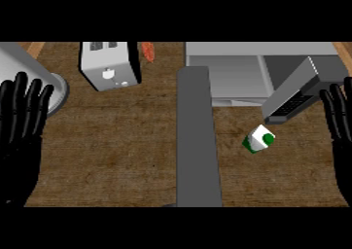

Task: Pick up the milk, place it into the microwave and close the microwave

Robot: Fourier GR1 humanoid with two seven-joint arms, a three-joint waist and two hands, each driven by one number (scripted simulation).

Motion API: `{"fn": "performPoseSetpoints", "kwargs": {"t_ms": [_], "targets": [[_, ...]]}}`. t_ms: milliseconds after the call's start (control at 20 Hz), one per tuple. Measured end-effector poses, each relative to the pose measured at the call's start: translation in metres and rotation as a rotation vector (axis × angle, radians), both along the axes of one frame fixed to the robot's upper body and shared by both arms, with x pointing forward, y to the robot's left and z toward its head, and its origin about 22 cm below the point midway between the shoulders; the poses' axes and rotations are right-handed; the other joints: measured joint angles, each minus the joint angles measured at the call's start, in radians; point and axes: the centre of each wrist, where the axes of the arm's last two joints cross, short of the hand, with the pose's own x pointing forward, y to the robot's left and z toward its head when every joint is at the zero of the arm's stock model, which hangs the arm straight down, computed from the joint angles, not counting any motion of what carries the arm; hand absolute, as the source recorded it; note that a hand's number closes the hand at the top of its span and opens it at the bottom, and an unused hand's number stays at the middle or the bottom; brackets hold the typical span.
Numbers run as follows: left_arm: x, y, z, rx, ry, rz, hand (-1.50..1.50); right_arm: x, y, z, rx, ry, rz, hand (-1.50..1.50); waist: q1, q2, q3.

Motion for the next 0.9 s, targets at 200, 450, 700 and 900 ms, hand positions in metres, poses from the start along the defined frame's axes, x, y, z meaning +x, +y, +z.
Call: {"fn": "performPoseSetpoints", "kwargs": {"t_ms": [200, 450, 700, 900], "targets": [[0.011, 0.013, -0.009, 0.019, 0.032, -0.001, -1.5, 0.009, 0.006, -0.007, -0.02, 0.011, 0.09, -1.5, 0.007, -0.012, 0.005], [0.026, 0.029, -0.027, -0.027, 0.112, -0.004, -1.5, 0.012, 0.021, -0.026, 0.05, 0.068, 0.362, -1.5, 0.013, -0.013, 0.007], [0.016, 0.042, -0.035, -0.07, 0.175, -0.004, -1.5, -0.007, 0.02, -0.034, 0.111, 0.124, 0.512, -1.5, 0.011, -0.019, 0.008], [-0.005, 0.044, -0.046, -0.084, 0.191, -0.01, -1.5, -0.016, 0.016, -0.041, 0.134, 0.134, 0.533, -1.5, 0.011, -0.02, 0.008]]}}
